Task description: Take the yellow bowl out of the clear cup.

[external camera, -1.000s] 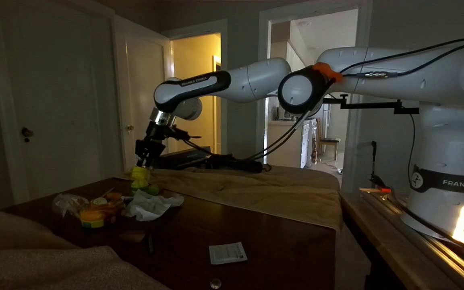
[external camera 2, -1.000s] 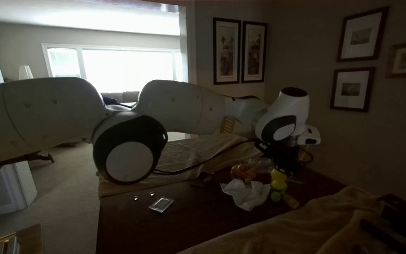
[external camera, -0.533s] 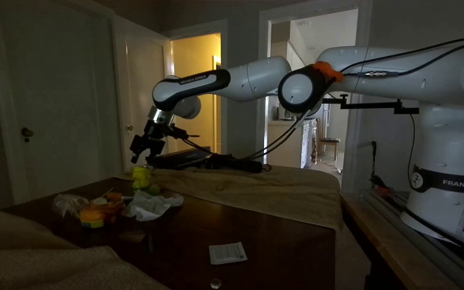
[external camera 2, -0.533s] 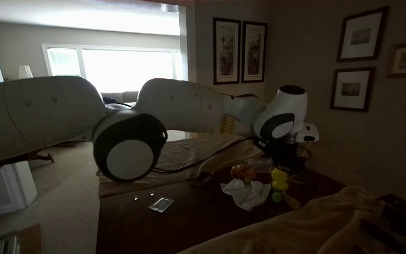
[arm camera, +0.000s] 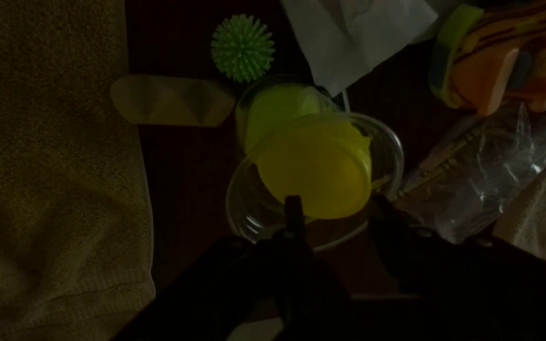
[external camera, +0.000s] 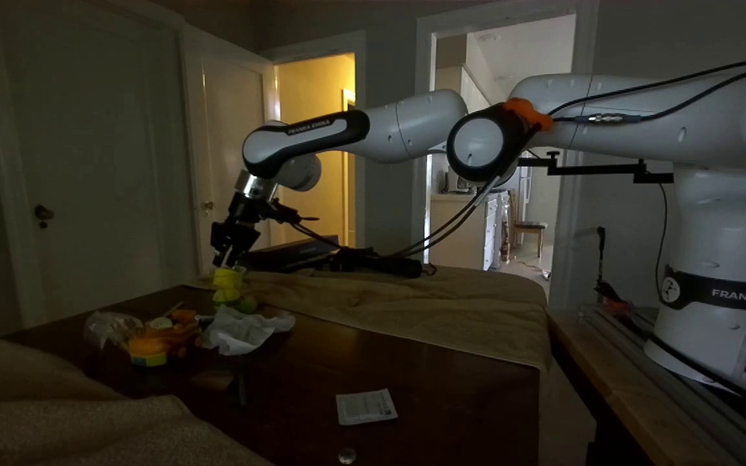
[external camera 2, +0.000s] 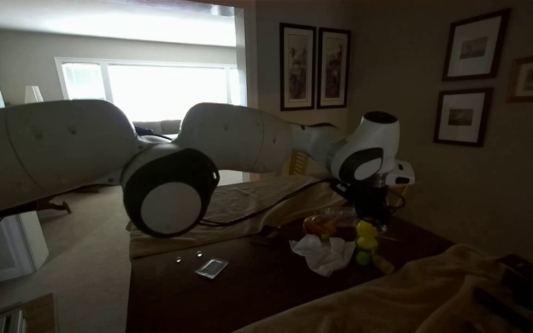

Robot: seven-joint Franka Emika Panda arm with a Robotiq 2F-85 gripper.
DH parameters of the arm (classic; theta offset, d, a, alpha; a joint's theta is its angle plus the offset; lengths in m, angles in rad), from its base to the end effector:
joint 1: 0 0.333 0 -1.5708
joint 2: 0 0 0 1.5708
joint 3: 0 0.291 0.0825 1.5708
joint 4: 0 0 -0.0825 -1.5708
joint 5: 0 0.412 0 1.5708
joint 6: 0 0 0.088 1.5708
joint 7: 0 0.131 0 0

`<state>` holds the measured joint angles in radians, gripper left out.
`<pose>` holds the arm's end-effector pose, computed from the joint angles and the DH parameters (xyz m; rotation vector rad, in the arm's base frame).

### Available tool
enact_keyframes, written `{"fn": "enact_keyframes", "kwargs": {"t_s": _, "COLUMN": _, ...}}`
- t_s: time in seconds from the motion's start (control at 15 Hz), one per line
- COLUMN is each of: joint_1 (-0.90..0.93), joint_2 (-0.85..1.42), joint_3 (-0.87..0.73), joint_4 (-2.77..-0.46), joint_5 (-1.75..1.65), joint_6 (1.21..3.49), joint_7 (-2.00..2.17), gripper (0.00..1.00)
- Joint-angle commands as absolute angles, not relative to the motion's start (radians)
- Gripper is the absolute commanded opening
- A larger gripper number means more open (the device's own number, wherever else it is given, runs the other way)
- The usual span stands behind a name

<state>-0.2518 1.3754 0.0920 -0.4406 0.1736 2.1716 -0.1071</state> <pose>0.8316 -0.1753 0.1994 -2.8847 0.3126 -0.5738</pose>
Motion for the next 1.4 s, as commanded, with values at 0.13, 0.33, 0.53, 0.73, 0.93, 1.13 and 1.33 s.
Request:
{"fn": "enact_keyframes", "kwargs": {"t_s": 0.13, "joint_1": -0.241, "joint_2": 1.373, "joint_3": 0.106, "joint_4": -0.444, "joint_5": 0.178, "joint_6": 2.181, "joint_7": -0.103, "gripper": 0.43}}
{"fn": "enact_keyframes", "kwargs": {"t_s": 0.33, "joint_1": -0.238, "joint_2": 1.374, "joint_3": 0.110, "joint_4": -0.445, "joint_5": 0.179, "joint_6": 2.180, "joint_7": -0.101, "gripper": 0.32}}
{"fn": "enact_keyframes", "kwargs": {"t_s": 0.53, "joint_1": -0.239, "joint_2": 1.376, "joint_3": 0.110, "joint_4": -0.446, "joint_5": 0.179, "joint_6": 2.179, "joint_7": -0.098, "gripper": 0.17}}
{"fn": "enact_keyframes", "kwargs": {"t_s": 0.73, "joint_1": -0.240, "joint_2": 1.379, "joint_3": 0.109, "joint_4": -0.447, "joint_5": 0.179, "joint_6": 2.180, "joint_7": -0.097, "gripper": 0.00}}
{"fn": "enact_keyframes", "kwargs": {"t_s": 0.93, "joint_1": -0.242, "joint_2": 1.381, "joint_3": 0.110, "joint_4": -0.446, "joint_5": 0.180, "joint_6": 2.180, "joint_7": -0.099, "gripper": 0.01}}
{"fn": "enact_keyframes", "kwargs": {"t_s": 1.13, "joint_1": -0.243, "joint_2": 1.377, "joint_3": 0.107, "joint_4": -0.442, "joint_5": 0.178, "joint_6": 2.184, "joint_7": -0.099, "gripper": 0.01}}
{"fn": "enact_keyframes", "kwargs": {"t_s": 1.33, "joint_1": -0.246, "joint_2": 1.354, "joint_3": 0.104, "joint_4": -0.441, "joint_5": 0.173, "joint_6": 2.212, "joint_7": -0.106, "gripper": 0.01}}
